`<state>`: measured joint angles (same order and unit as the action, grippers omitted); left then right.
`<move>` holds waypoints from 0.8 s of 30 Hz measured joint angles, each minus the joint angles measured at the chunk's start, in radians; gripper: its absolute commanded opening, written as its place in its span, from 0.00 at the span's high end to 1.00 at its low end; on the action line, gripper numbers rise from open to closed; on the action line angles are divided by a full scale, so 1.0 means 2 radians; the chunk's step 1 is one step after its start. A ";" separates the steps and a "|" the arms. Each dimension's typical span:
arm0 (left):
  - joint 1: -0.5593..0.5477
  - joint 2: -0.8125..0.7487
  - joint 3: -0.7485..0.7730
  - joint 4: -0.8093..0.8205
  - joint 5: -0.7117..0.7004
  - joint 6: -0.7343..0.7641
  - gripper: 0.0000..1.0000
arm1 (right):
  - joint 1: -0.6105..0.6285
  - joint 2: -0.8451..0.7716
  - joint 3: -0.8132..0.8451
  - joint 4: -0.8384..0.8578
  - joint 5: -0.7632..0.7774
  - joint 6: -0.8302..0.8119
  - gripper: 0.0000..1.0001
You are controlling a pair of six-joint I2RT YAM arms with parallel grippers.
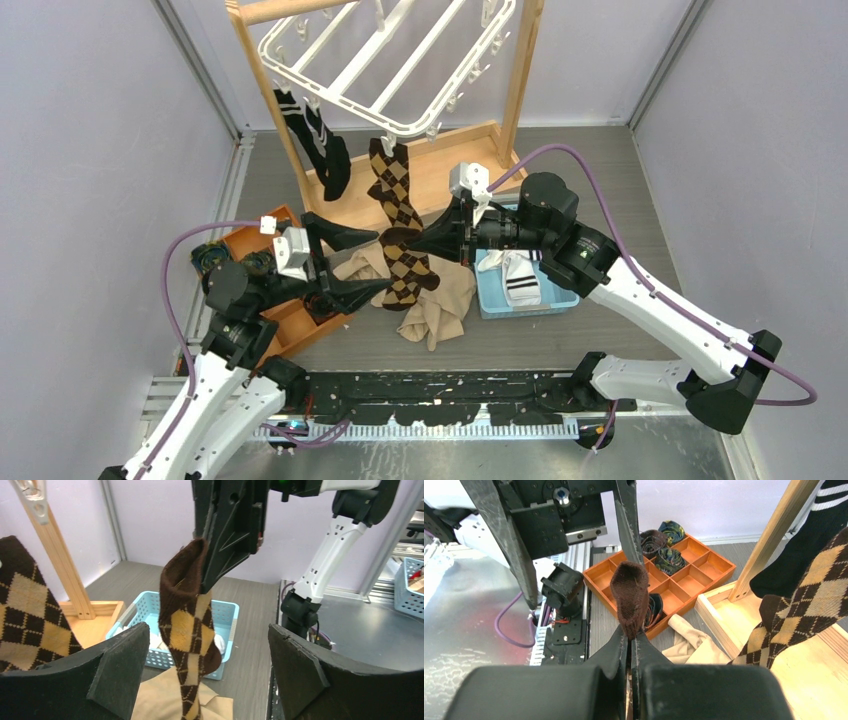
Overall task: Clip the socks to the hanger
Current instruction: Pick up the sock from the bin.
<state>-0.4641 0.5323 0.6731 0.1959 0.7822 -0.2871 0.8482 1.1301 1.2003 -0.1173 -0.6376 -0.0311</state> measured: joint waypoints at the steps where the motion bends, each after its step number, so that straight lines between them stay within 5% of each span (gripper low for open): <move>1: 0.000 0.004 -0.001 0.005 -0.005 0.002 0.20 | 0.000 0.000 0.000 0.003 0.000 0.005 0.99; 9: 0.000 0.043 -0.004 0.069 -0.035 -0.001 0.42 | -0.001 0.000 0.000 0.025 -0.002 0.032 0.99; 19: 0.000 0.073 -0.014 0.174 -0.035 -0.060 0.93 | -0.001 0.001 -0.010 0.042 -0.001 0.049 0.99; 24: 0.000 0.074 -0.015 0.184 -0.034 -0.072 1.00 | -0.001 0.001 -0.011 0.051 0.003 0.057 0.99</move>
<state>-0.4641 0.6807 0.6422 0.5648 0.7147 -0.4320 0.8467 1.1328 1.1774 -0.0154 -0.6319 0.0834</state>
